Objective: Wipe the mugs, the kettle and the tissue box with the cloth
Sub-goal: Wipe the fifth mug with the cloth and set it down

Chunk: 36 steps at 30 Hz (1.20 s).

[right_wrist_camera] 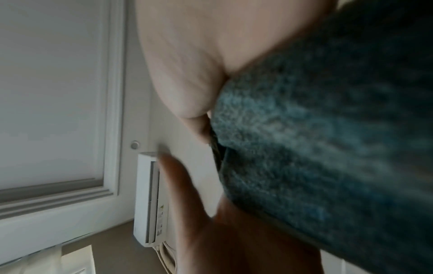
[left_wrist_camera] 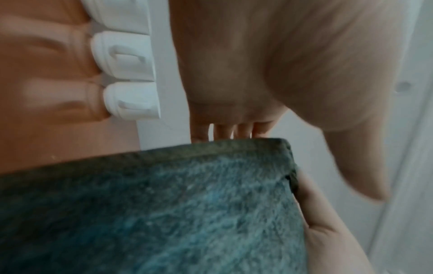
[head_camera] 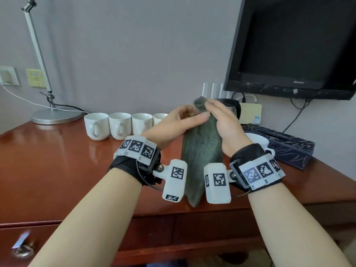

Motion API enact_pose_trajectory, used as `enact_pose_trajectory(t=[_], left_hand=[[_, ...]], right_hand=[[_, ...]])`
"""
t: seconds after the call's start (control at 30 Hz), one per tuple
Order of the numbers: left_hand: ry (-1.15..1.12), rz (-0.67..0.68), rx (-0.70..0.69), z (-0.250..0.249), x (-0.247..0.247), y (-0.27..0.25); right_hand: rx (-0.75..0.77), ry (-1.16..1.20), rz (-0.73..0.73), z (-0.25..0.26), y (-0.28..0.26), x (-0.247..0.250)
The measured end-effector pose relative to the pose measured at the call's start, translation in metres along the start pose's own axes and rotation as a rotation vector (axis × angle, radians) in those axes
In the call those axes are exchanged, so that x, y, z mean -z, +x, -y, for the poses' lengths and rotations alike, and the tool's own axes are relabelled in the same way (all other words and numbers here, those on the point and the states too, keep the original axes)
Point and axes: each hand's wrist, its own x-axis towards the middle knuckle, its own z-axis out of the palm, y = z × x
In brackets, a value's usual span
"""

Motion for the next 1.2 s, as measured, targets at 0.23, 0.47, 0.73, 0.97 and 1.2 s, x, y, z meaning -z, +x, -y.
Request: enact_pose_trajectory(t=[0.23, 0.47, 0.73, 0.97, 1.2], left_hand=[[0.011, -0.029, -0.115, -0.008, -0.033, -0.004], [-0.144, -0.056, -0.114, -0.014, -0.055, -0.003], [0.023, 0.093, -0.033, -0.028, -0.071, 0.003], [0.193, 0.213, -0.086, -0.040, -0.092, 0.014], [0.111, 0.353, -0.075, -0.036, -0.112, 0.027]], right_hand=[[0.056, -0.055, -0.001, 0.022, -0.030, 0.039], [0.077, -0.080, -0.051, 0.015, -0.049, 0.071], [0.072, -0.024, -0.064, 0.017, -0.051, 0.101], [0.020, -0.213, 0.109, 0.035, -0.059, 0.110], [0.084, 0.015, 0.081, 0.053, -0.072, 0.137]])
